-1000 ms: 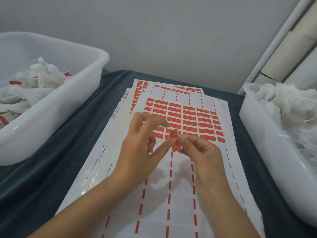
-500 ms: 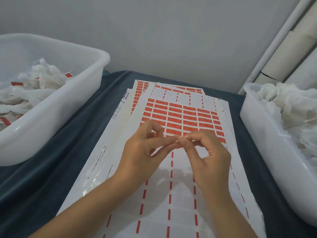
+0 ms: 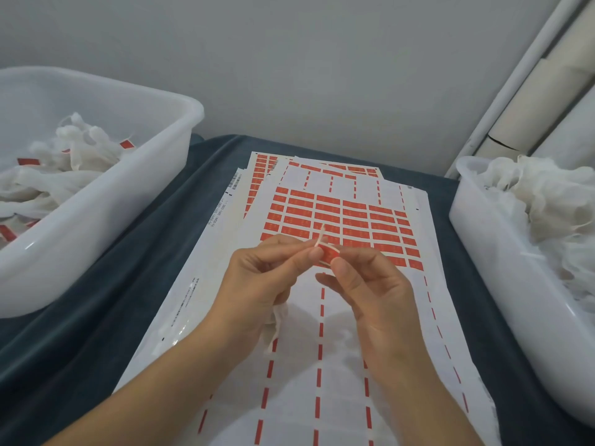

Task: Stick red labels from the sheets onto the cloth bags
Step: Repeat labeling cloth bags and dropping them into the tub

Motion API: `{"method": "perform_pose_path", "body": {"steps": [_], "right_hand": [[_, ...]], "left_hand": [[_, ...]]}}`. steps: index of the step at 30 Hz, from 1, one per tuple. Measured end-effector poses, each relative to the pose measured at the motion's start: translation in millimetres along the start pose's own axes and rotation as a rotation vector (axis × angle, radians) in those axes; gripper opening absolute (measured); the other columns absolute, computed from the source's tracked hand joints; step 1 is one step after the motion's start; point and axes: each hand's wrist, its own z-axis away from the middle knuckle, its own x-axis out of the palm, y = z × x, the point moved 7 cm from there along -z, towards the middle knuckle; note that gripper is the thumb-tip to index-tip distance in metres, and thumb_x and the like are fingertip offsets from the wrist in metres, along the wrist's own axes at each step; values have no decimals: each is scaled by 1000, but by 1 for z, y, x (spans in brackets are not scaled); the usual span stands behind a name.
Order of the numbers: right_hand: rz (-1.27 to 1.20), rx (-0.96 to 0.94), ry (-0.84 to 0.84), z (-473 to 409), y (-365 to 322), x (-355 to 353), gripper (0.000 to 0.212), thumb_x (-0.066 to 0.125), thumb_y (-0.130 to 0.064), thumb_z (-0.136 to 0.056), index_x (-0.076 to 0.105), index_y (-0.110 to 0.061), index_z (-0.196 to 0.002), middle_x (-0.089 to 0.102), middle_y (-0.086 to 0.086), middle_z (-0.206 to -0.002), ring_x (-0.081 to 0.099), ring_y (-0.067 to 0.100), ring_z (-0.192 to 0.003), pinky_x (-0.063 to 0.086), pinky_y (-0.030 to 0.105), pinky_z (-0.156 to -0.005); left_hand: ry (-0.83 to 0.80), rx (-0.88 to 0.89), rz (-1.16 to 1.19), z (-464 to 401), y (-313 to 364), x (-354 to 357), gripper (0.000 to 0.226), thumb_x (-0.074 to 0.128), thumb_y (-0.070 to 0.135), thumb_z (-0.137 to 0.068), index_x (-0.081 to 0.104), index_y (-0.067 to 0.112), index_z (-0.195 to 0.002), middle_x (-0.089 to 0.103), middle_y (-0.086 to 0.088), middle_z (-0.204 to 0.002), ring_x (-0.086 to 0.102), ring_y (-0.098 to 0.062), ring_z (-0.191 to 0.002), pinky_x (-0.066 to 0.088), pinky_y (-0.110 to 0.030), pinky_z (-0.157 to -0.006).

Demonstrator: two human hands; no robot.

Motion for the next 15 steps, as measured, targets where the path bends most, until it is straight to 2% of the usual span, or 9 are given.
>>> {"method": "perform_pose_path", "body": {"steps": [5, 11, 15], "right_hand": [[-72, 0, -17, 0, -1, 1, 19, 67, -38, -62, 74, -36, -79, 73, -13, -90, 70, 13, -88, 56, 22, -73], [-140, 7, -45, 0, 0, 3, 17, 66, -32, -63, 75, -33, -78, 73, -10, -89, 69, 15, -90, 55, 21, -71], [-128, -12, -31, -1, -1, 1, 17, 66, -31, -64, 75, -35, -77, 73, -12, -87, 70, 14, -87, 55, 20, -71]], "left_hand": [[-53, 11, 31, 2, 0, 5, 18, 67, 27, -63, 77, 22, -76, 70, 1, -78, 59, 1, -56, 41, -8, -44], [-68, 14, 14, 3, 1, 6, 23, 68, 38, -57, 78, 26, -74, 68, 2, -74, 52, -2, -50, 37, -12, -42], [-61, -10, 11, 3, -1, 6, 22, 67, 35, -59, 78, 26, -75, 66, 4, -68, 51, -1, -48, 37, -12, -41]]}}
